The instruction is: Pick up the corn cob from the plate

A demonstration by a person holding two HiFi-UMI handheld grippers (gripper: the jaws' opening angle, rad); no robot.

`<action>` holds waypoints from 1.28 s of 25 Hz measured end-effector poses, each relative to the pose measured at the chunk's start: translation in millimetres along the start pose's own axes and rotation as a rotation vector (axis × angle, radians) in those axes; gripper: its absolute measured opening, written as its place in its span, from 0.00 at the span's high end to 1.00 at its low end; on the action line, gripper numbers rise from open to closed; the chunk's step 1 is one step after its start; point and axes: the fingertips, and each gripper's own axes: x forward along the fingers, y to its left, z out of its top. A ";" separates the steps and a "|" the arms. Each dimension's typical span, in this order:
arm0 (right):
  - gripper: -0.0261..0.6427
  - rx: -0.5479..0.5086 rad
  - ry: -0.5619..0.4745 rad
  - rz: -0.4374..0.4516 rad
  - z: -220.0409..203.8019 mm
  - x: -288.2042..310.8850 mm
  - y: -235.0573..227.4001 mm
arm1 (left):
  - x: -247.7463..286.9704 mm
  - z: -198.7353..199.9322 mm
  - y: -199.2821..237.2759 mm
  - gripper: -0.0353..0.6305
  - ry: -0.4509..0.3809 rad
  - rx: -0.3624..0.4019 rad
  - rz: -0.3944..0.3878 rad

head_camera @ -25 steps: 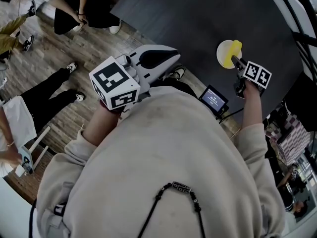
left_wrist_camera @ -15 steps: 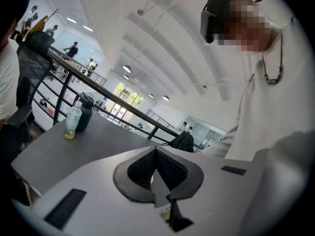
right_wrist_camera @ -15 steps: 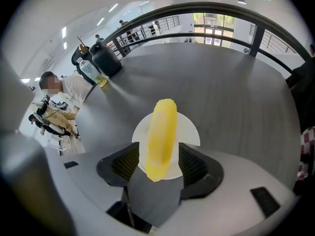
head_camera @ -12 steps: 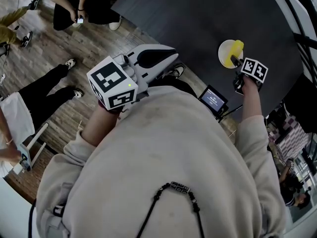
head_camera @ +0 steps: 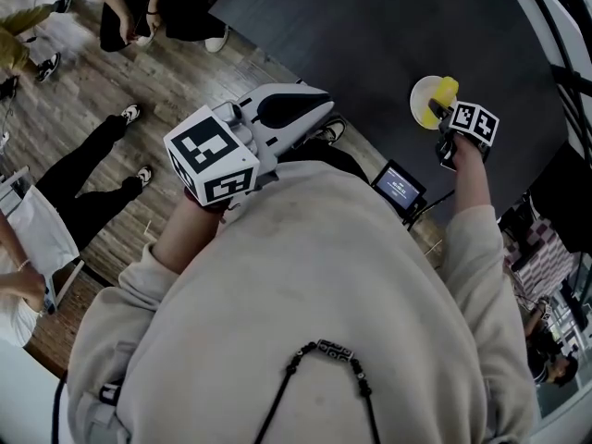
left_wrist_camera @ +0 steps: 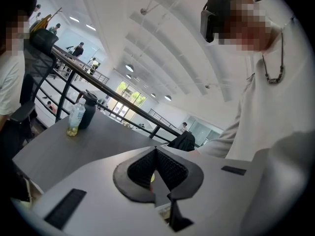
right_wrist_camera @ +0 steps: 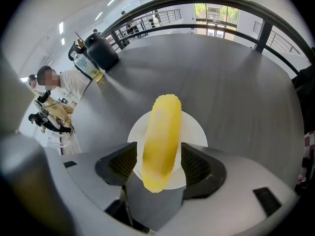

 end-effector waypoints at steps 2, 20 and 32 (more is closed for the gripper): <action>0.56 -0.005 0.006 0.006 0.6 3.4 1.8 | -0.5 -1.1 1.2 0.95 0.003 -0.004 0.004; 0.59 0.001 0.036 -0.026 -5.4 19.5 2.0 | 12.7 -6.3 3.4 0.95 0.048 -0.003 -0.028; 0.59 -0.003 -0.158 0.100 25.4 -40.7 25.7 | 23.6 12.4 -5.6 0.95 0.052 0.069 -0.065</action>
